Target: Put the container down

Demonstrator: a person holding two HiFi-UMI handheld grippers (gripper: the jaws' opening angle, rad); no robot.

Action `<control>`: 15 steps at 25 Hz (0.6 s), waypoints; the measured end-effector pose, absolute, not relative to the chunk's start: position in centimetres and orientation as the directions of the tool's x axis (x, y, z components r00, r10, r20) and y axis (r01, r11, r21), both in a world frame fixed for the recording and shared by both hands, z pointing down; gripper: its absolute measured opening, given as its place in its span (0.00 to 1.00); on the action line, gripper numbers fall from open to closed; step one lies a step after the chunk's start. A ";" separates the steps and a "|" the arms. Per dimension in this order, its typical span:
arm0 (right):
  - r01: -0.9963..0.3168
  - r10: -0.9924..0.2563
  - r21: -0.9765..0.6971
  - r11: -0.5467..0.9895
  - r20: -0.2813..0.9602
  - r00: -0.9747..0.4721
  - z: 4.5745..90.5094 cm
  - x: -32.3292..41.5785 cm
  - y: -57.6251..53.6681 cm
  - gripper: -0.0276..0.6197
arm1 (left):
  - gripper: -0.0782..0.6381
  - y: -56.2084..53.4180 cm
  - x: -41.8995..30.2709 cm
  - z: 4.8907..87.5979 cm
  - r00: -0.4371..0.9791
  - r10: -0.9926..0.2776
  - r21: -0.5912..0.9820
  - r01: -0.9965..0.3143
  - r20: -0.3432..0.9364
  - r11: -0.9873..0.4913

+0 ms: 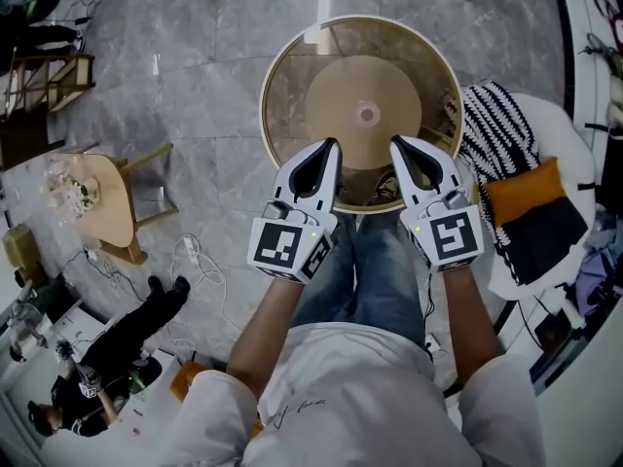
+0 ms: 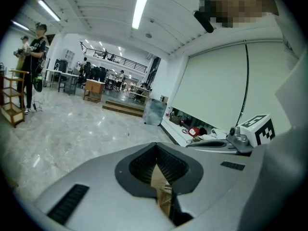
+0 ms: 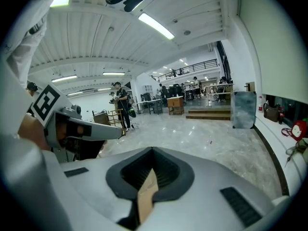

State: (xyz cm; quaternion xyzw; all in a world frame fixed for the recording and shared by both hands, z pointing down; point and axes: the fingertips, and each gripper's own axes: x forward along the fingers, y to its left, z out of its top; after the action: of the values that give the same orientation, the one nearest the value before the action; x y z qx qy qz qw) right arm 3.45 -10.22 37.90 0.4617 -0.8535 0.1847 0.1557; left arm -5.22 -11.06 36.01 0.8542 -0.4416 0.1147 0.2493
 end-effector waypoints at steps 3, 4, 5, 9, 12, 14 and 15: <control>-0.841 -0.724 -0.167 0.514 0.442 -0.530 36.5 3.2 -9.6 0.07 | 0.13 -10.7 -5.8 34.7 0.574 -0.704 0.327 -0.818 0.418 -0.474; -0.839 -0.726 -0.172 0.516 0.433 -0.535 36.0 3.0 -9.5 0.07 | 0.13 -10.7 -5.9 34.3 0.573 -0.705 0.327 -0.819 0.419 -0.472; -0.838 -0.727 -0.177 0.517 0.426 -0.539 35.4 2.9 -9.4 0.07 | 0.13 -10.5 -6.0 33.9 0.573 -0.704 0.325 -0.819 0.420 -0.473; -0.830 -0.724 -0.185 0.526 0.416 -0.551 33.6 2.4 -9.0 0.07 | 0.13 -10.0 -6.0 32.2 0.579 -0.701 0.316 -0.815 0.415 -0.485; -0.825 -0.725 -0.181 0.536 0.402 -0.559 32.5 2.2 -8.9 0.07 | 0.13 -9.6 -6.0 31.1 0.582 -0.702 0.311 -0.813 0.410 -0.492; -0.822 -0.729 -0.177 0.541 0.389 -0.563 31.5 2.3 -8.9 0.07 | 0.13 -9.4 -5.9 30.4 0.586 -0.701 0.306 -0.810 0.407 -0.500; -0.820 -0.730 -0.175 0.545 0.382 -0.567 31.0 2.3 -8.9 0.07 | 0.13 -9.2 -5.8 30.0 0.589 -0.700 0.304 -0.808 0.404 -0.504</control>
State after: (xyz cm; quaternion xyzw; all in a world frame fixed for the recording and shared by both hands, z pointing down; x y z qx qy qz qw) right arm 2.30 -8.88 30.99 0.4461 -0.8687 0.1691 0.1333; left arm -5.77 -9.21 29.97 0.8595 -0.4388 0.1149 0.2357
